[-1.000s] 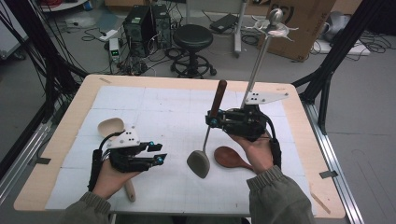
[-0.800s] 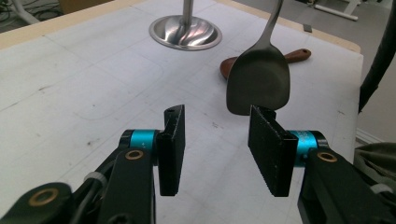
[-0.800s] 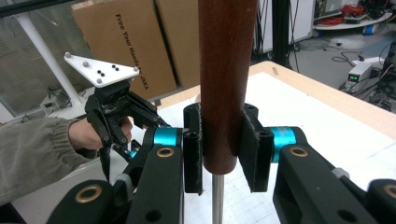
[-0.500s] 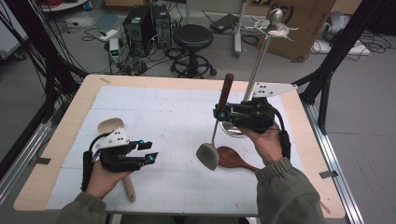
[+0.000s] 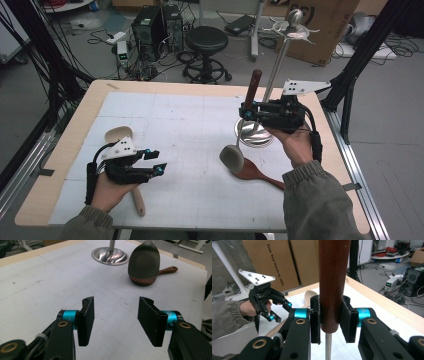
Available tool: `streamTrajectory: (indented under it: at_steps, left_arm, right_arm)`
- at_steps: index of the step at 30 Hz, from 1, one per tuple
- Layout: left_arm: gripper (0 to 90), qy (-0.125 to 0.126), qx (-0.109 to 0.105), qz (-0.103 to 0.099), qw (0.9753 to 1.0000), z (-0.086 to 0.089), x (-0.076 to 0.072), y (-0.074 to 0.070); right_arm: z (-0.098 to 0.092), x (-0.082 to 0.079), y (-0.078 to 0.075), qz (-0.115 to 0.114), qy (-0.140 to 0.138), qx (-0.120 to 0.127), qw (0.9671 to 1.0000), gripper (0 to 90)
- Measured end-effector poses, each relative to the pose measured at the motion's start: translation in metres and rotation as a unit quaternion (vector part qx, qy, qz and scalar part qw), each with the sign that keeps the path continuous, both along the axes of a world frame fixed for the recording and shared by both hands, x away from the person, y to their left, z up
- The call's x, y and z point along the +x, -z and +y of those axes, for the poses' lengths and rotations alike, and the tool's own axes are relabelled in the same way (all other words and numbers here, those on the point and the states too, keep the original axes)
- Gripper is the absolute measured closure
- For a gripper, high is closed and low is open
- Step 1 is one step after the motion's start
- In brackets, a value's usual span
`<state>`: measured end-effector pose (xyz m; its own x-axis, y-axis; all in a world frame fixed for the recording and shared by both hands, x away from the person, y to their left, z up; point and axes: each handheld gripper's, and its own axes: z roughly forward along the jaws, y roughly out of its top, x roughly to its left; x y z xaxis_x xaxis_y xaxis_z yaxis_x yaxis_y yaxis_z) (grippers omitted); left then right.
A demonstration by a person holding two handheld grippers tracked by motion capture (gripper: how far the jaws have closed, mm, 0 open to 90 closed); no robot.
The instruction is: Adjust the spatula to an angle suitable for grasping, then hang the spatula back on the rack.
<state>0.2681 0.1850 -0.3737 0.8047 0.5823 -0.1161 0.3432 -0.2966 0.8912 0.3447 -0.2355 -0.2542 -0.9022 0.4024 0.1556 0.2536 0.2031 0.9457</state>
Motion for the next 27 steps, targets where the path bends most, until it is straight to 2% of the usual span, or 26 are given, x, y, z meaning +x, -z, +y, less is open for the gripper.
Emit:
streamTrajectory:
  at_steps: [14,21,27]
  left_arm:
    - [38.2,-0.019,0.013,0.004,0.9997,0.003,0.002,0.002]
    - [36.9,-0.017,0.018,0.004,0.9997,0.003,0.003,0.003]
    - [36.0,-0.015,0.022,0.005,0.9996,0.002,0.003,0.004]
  right_arm:
    - [-0.018,0.012,-0.005,-0.003,0.015,-0.01,0.9998,73.1]
    - [-0.028,0.021,-0.012,-0.004,0.025,-0.01,0.9996,73.1]
    - [-0.033,0.03,-0.023,-0.014,0.027,-0.014,0.9994,73.1]
